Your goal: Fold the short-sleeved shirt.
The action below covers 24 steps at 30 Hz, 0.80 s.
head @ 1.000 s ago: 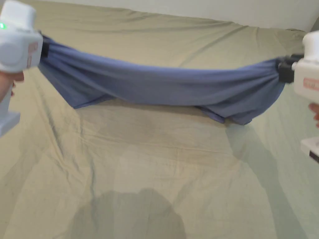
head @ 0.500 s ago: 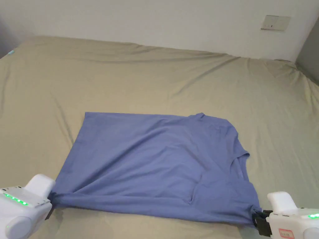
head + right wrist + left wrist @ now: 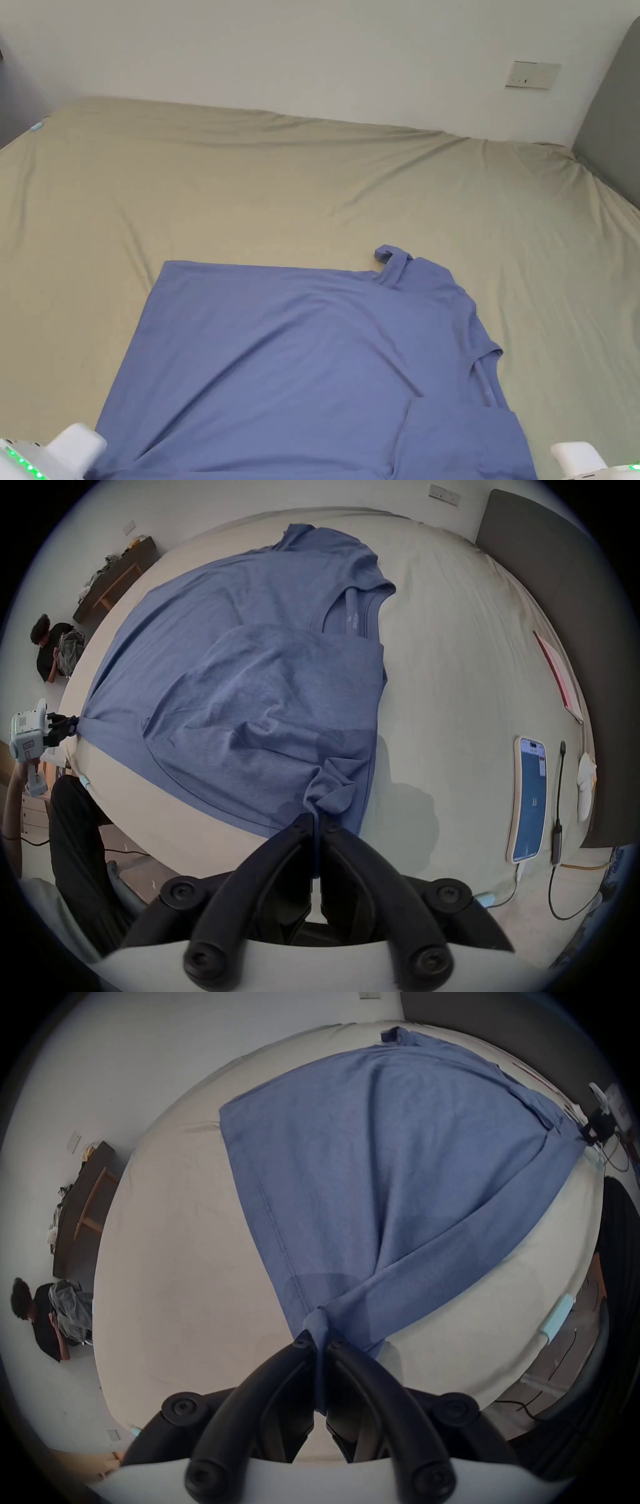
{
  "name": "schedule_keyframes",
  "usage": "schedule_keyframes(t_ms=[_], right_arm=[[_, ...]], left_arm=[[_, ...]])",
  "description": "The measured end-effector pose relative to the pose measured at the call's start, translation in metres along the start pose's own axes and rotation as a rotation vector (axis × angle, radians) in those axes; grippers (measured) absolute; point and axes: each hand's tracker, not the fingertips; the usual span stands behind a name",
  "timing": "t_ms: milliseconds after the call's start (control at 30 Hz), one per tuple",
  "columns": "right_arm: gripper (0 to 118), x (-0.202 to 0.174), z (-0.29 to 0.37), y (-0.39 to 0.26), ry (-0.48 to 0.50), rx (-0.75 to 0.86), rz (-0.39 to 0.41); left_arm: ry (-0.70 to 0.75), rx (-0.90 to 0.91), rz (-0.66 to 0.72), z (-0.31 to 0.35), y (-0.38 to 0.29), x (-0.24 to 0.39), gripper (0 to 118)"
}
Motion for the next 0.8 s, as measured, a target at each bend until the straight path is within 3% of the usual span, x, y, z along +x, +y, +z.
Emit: schedule_keyframes(t_ms=[300,367,400,433,467,500,633,800], right_arm=[[4,-0.018,-0.030,-0.014,-0.030,-0.091,0.019],[12,-0.025,-0.036,-0.013,-0.050,-0.083,0.017],[26,-0.027,-0.031,-0.010,-0.063,-0.077,0.025],[69,-0.028,-0.025,-0.006,-0.106,-0.069,0.047],[99,-0.030,-0.016,-0.002,-0.161,-0.054,0.059],[111,-0.032,-0.006,0.002,-0.214,-0.034,0.067],[112,-0.046,0.073,0.034,-0.202,0.287,0.055],[112,-0.109,0.180,0.059,-0.227,0.791,0.052]], left_arm=[[-0.013,-0.008,0.032,-0.008,-0.005,0.002,0],[0.000,0.001,0.023,-0.006,-0.002,0.005,8],[0.005,0.006,0.026,-0.003,0.000,0.004,19],[0.017,0.025,0.036,0.001,0.003,0.004,50],[0.042,0.060,0.062,0.008,0.007,0.002,86],[0.052,0.094,0.092,0.017,0.012,0.000,113],[0.024,0.379,0.290,0.085,0.044,-0.011,111],[0.141,0.780,0.435,0.188,0.090,-0.001,111]])
